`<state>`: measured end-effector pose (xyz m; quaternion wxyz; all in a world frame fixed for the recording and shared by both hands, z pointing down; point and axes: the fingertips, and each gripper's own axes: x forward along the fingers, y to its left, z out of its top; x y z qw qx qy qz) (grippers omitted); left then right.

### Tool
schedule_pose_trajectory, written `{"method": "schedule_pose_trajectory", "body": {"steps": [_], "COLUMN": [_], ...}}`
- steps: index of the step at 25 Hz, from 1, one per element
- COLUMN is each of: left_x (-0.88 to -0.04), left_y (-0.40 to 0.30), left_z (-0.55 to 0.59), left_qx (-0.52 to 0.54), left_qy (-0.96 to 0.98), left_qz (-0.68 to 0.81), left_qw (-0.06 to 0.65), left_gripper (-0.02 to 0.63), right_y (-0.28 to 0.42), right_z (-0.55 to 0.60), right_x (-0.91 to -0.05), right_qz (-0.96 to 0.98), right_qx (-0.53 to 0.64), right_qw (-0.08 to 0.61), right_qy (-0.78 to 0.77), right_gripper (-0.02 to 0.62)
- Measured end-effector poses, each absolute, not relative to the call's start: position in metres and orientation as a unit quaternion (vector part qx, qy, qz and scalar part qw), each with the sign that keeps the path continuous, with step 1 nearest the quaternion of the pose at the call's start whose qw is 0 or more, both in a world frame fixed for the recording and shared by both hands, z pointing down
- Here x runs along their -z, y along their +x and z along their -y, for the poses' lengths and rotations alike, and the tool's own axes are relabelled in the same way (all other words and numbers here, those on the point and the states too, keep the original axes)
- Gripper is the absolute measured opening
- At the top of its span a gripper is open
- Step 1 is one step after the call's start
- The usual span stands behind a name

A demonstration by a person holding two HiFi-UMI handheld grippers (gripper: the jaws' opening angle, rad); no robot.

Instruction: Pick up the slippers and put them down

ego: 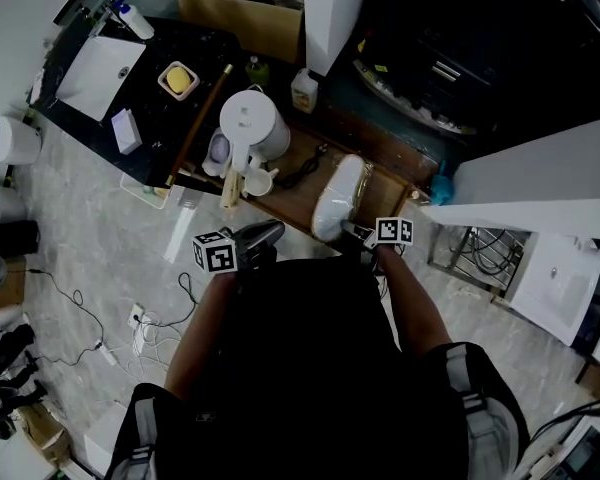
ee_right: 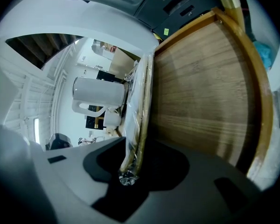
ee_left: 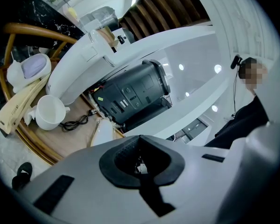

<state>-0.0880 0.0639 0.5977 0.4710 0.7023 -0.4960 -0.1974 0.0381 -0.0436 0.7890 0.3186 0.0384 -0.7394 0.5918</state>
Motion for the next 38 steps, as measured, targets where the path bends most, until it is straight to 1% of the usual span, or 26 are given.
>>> {"method": "schedule_pose_trajectory", "body": {"steps": [11, 20, 21, 24, 26, 28, 38], "left_x": [-0.598, -0.598, -0.597, -0.596, -0.597, -0.598, -0.597], "left_y": [-0.088, -0.085, -0.085, -0.082, -0.081, -0.081, -0.082], "left_z": [-0.06, -0.057, -0.056, -0.054, -0.053, -0.051, -0.045], "left_qx": [0.193, 0.18, 0.179, 0.172, 0.168, 0.164, 0.155], "left_qy": [0.711, 0.726, 0.728, 0.734, 0.738, 0.741, 0.753], "left_qz": [0.479, 0.455, 0.452, 0.441, 0.433, 0.427, 0.401], "left_qw": [0.477, 0.483, 0.484, 0.487, 0.49, 0.492, 0.498], "left_gripper": [0.011, 0.011, 0.011, 0.011, 0.011, 0.011, 0.011], "right_y": [0.05, 0.062, 0.062, 0.062, 0.063, 0.062, 0.061], "right_z": [0.051, 0.057, 0.055, 0.053, 0.056, 0.057, 0.042], "right_x": [-0.79, -0.777, -0.773, -0.761, -0.751, -0.742, -0.706], "right_qz": [0.738, 0.754, 0.758, 0.774, 0.783, 0.788, 0.802], "right_qx": [-0.596, -0.587, -0.583, -0.569, -0.565, -0.564, -0.562], "right_qw": [0.307, 0.274, 0.271, 0.258, 0.237, 0.216, 0.173], "right_qy": [0.083, 0.112, 0.108, 0.103, 0.111, 0.116, 0.11], "right_gripper": [0.166, 0.167, 0.163, 0.116, 0.046, 0.009, 0.008]}}
